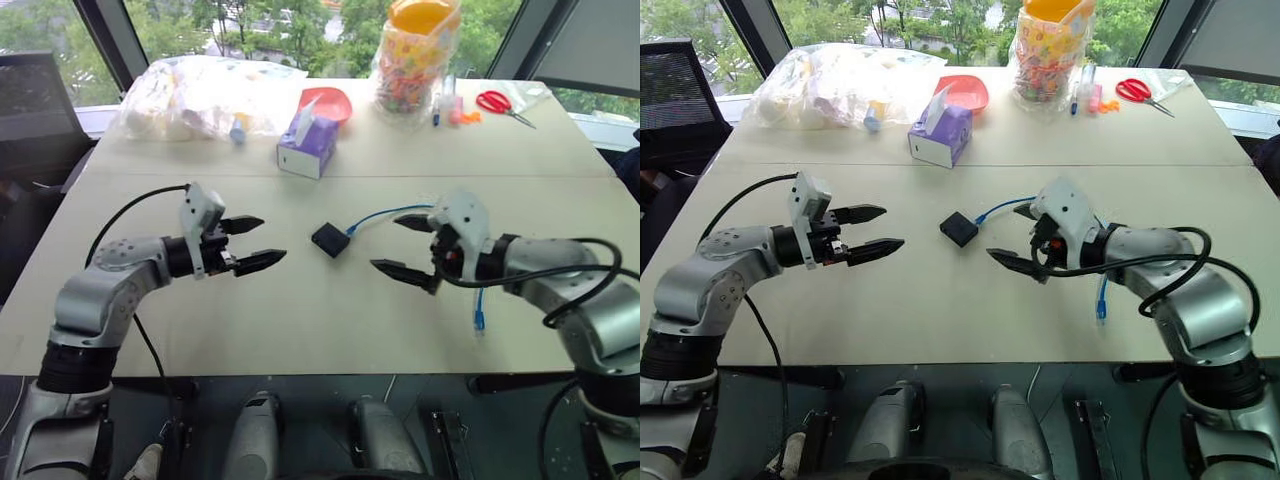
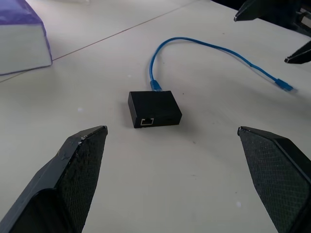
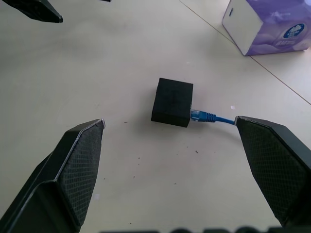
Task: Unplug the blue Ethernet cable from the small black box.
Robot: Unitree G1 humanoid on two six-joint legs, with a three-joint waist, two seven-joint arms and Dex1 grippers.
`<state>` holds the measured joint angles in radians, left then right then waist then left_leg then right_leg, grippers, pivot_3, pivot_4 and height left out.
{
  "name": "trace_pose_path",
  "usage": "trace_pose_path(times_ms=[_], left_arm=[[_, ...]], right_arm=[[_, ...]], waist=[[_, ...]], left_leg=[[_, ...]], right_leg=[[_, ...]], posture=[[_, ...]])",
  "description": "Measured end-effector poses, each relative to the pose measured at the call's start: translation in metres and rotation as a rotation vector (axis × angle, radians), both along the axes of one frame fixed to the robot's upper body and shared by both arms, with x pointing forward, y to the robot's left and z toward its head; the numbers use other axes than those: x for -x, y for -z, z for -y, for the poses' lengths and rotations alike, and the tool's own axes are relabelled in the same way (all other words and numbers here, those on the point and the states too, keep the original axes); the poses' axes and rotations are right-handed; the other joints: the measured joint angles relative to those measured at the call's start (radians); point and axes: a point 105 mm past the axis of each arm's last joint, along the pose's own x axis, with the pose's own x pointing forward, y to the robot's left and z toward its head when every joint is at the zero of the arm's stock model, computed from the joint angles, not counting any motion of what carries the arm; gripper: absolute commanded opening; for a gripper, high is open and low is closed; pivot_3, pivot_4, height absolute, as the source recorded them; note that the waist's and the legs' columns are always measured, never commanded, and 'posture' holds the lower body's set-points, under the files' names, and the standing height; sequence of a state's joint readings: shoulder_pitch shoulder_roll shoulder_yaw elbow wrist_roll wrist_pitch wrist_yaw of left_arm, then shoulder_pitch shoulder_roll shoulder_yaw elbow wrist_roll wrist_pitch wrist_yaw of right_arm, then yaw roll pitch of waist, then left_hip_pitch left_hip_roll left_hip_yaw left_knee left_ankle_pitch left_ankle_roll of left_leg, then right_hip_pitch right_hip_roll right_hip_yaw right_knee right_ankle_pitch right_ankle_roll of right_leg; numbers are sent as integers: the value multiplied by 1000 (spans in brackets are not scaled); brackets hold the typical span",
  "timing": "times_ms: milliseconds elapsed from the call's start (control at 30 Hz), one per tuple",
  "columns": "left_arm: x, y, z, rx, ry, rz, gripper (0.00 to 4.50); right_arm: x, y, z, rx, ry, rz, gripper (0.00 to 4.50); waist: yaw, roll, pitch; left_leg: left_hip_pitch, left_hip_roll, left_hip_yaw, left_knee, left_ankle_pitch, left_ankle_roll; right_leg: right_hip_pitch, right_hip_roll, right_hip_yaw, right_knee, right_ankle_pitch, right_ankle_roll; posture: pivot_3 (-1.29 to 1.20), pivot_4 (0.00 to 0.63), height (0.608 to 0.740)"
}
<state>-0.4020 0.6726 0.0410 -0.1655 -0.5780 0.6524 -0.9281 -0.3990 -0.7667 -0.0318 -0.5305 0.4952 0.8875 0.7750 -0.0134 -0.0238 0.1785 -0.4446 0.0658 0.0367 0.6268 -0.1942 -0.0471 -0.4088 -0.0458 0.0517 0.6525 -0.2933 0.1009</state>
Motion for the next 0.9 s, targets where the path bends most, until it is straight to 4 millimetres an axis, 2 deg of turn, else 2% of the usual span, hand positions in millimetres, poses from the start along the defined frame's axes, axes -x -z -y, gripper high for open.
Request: trace_pose_path(times_ms=[567, 733, 900], left_arm=[[3, -8, -5, -40, 49, 3, 4479], [-2, -14, -6, -60, 52, 15, 4479], [-7, -11, -8, -81, 50, 12, 4479]], right_arm=[[-2, -18, -4, 24, -43, 39, 4500], [-15, -26, -3, 22, -44, 34, 4500], [-29, -37, -7, 27, -95, 12, 4500]], waist=[[-1, 0, 0], [-1, 0, 0], [-1, 0, 0]], left_leg=[[0, 0, 0, 1, 0, 0], [0, 0, 0, 2, 0, 0], [0, 0, 1, 1, 0, 0]], right_leg=[[0, 0, 0, 0, 0, 0], [0, 0, 0, 0, 0, 0], [0, 0, 0, 0, 0, 1]], posture=[[0, 150, 735], [0, 150, 735], [0, 150, 735]])
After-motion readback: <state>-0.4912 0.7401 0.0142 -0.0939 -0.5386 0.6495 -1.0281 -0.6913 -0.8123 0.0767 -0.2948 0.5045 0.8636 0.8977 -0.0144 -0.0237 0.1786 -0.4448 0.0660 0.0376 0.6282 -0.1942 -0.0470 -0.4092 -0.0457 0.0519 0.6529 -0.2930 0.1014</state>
